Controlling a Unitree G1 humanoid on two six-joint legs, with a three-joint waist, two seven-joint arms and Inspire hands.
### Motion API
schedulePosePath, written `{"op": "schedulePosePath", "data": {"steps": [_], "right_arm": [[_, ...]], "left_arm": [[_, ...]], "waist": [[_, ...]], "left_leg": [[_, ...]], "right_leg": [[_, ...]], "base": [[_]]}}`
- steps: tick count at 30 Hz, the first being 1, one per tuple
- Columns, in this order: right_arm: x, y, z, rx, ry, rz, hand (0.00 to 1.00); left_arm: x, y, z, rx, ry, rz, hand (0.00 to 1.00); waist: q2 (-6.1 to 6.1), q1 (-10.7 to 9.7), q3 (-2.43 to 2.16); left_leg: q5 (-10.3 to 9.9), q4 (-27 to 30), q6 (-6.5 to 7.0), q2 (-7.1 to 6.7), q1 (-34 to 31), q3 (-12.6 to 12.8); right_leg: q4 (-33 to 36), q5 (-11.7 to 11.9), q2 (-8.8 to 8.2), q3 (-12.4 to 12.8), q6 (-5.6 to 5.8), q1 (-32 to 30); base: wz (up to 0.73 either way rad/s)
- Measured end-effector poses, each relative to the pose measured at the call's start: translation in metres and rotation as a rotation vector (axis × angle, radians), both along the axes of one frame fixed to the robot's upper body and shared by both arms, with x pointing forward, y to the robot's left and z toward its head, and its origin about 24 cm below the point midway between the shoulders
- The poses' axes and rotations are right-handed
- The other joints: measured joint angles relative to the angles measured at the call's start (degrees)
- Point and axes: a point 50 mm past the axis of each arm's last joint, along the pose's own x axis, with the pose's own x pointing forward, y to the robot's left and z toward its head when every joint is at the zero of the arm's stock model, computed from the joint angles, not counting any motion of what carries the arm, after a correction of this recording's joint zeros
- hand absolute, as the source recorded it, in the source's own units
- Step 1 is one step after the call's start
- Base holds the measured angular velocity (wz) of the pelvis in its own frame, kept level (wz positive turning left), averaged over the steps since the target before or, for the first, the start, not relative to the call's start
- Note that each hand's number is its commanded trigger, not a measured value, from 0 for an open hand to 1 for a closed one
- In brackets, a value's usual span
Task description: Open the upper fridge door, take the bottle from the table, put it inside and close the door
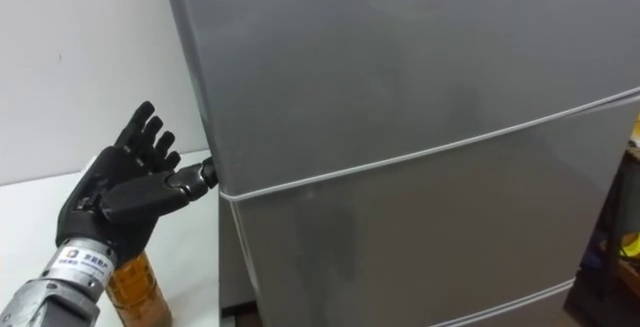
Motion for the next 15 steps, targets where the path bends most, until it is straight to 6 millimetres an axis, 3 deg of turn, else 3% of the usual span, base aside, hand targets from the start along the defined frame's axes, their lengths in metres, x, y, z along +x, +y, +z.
{"op": "schedulePosePath", "data": {"steps": [7,15], "right_arm": [[0.0021,-0.0050,0.0010,-0.004,0.000,0.013,0.00],[0.0018,-0.0100,0.0020,0.006,0.003,0.016,0.00]], "left_arm": [[-0.0001,-0.0006,0.0001,0.007,-0.006,-0.016,0.00],[-0.0022,-0.0057,0.0050,0.039,-0.033,-0.053,0.00]], "waist": [[0.95,0.0,0.22],[2.04,0.1,0.03]], "left_leg": [[0.0,0.1,0.02,-0.06,-0.1,-0.1],[0.3,0.2,0.42,-0.23,-0.4,-0.2]], "right_leg": [[0.0,0.2,-0.10,-0.1,0.07,0.1],[0.0,0.2,-0.36,-0.7,0.12,0.1]], "base": [[0.01],[0.04]]}}
